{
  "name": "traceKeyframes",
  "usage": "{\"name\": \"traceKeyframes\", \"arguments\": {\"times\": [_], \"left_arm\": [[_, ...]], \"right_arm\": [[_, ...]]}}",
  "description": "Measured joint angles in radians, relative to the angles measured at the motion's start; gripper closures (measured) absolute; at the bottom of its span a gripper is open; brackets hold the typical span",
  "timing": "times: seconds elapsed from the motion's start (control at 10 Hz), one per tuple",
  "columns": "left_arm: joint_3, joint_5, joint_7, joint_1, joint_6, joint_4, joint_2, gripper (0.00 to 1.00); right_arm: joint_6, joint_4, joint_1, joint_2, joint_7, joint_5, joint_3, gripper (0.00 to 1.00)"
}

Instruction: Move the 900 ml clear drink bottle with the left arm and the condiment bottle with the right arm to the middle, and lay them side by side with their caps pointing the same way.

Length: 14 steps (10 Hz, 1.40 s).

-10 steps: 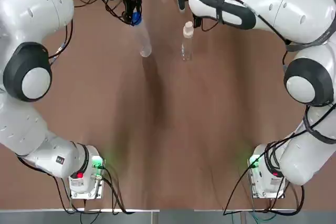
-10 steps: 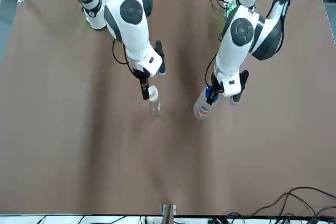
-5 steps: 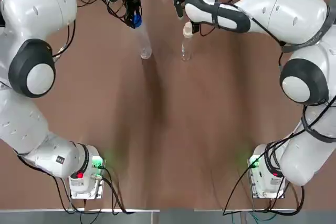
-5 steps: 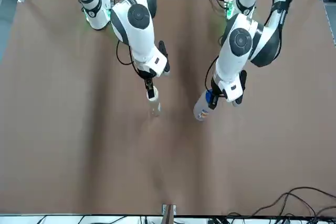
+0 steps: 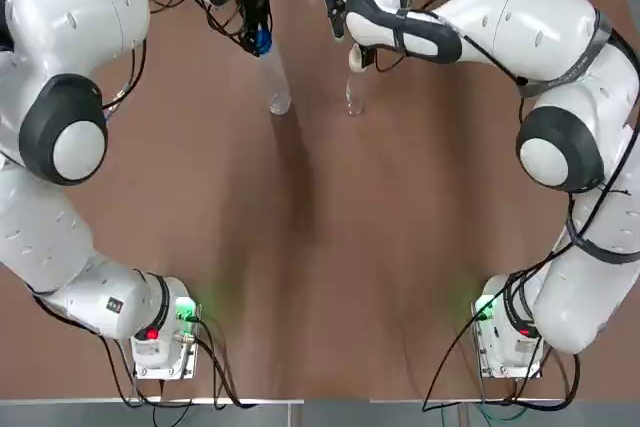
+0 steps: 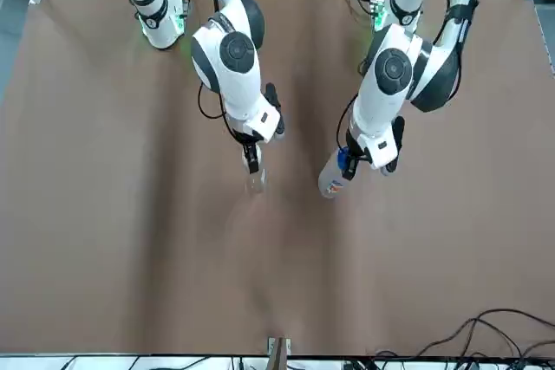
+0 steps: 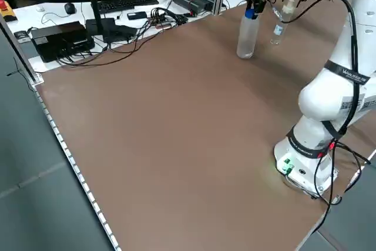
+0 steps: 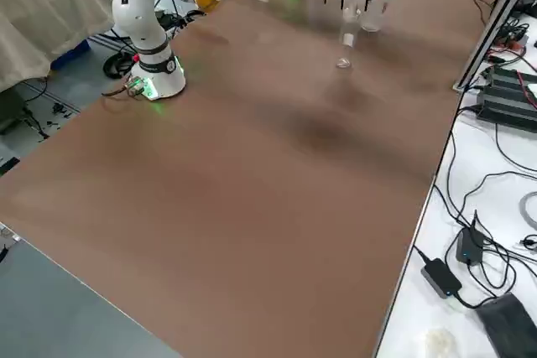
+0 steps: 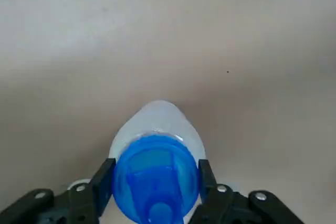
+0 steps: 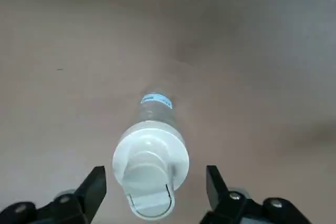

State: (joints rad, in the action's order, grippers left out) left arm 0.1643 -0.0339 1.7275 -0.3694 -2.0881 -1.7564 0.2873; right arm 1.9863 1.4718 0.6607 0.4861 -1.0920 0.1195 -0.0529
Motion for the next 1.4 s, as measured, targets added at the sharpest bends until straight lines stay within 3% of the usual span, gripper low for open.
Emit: {"name": "traceKeyframes", "arguments": {"times": [0.3, 0.7, 1.3, 1.4], "left_arm": [[0.0, 0.0, 0.002, 0.001, 0.0, 0.015, 0.007, 0.33], [-0.005, -0.001, 0.002, 0.002, 0.0, 0.033, 0.024, 0.33], [-0.013, -0.007, 0.002, 0.003, 0.0, 0.051, 0.043, 0.31], [-0.015, -0.014, 0.002, 0.005, 0.0, 0.059, 0.049, 0.19]], "right_arm": [[-0.029, -0.006, 0.001, 0.0, -0.014, -0.004, -0.006, 0.3], [-0.035, -0.01, 0.001, 0.0, -0.02, -0.013, -0.006, 0.67], [-0.093, -0.023, -0.007, -0.008, 0.01, -0.058, -0.001, 0.66], [-0.105, -0.025, -0.007, -0.016, 0.064, -0.059, -0.001, 0.66]]}}
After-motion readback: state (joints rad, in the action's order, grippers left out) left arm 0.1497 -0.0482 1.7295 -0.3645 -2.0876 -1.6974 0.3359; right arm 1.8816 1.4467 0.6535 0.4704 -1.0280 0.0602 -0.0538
